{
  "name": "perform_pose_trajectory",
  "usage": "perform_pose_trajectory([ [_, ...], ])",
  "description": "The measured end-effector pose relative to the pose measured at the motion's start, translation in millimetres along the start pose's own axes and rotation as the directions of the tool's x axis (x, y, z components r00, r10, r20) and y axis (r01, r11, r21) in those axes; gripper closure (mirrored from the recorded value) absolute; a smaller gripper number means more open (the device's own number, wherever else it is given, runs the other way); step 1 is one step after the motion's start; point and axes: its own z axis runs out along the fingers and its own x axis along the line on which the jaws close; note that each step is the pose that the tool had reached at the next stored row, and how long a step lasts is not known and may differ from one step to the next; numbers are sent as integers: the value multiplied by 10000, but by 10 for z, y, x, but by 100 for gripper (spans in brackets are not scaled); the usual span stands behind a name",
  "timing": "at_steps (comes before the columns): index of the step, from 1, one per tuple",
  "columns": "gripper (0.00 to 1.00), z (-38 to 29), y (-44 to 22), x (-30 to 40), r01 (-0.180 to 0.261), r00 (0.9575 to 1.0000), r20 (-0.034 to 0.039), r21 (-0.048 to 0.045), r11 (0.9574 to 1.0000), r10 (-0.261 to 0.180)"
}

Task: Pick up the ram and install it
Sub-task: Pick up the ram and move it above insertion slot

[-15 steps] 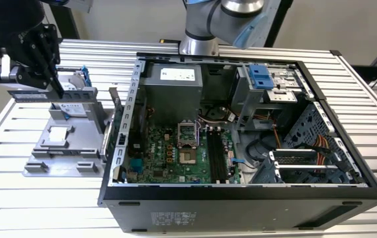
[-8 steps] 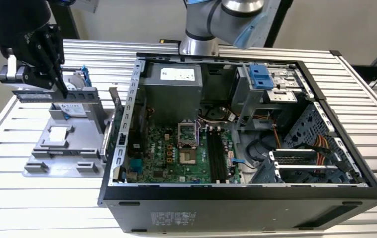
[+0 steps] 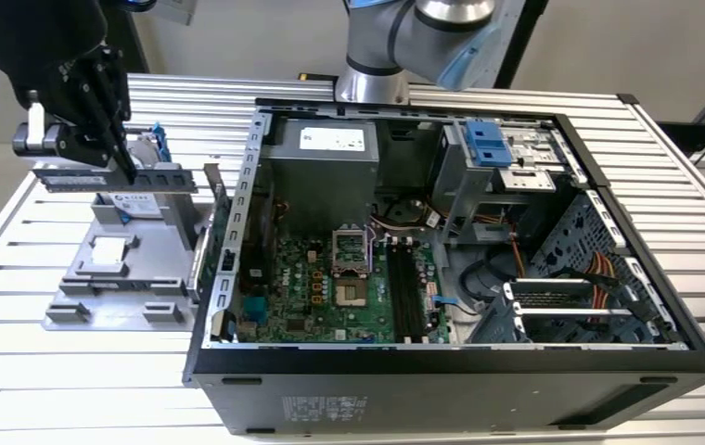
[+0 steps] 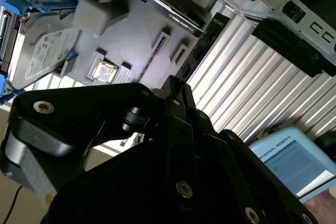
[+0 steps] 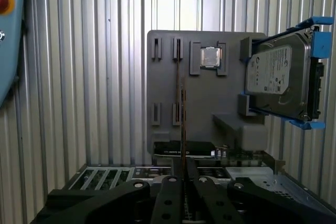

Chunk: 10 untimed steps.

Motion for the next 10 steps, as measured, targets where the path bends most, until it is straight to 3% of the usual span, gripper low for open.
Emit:
perform_pose_trajectory([
  [10, 100, 3, -98, -1, 0, 10000, -2, 0, 10000, 0],
])
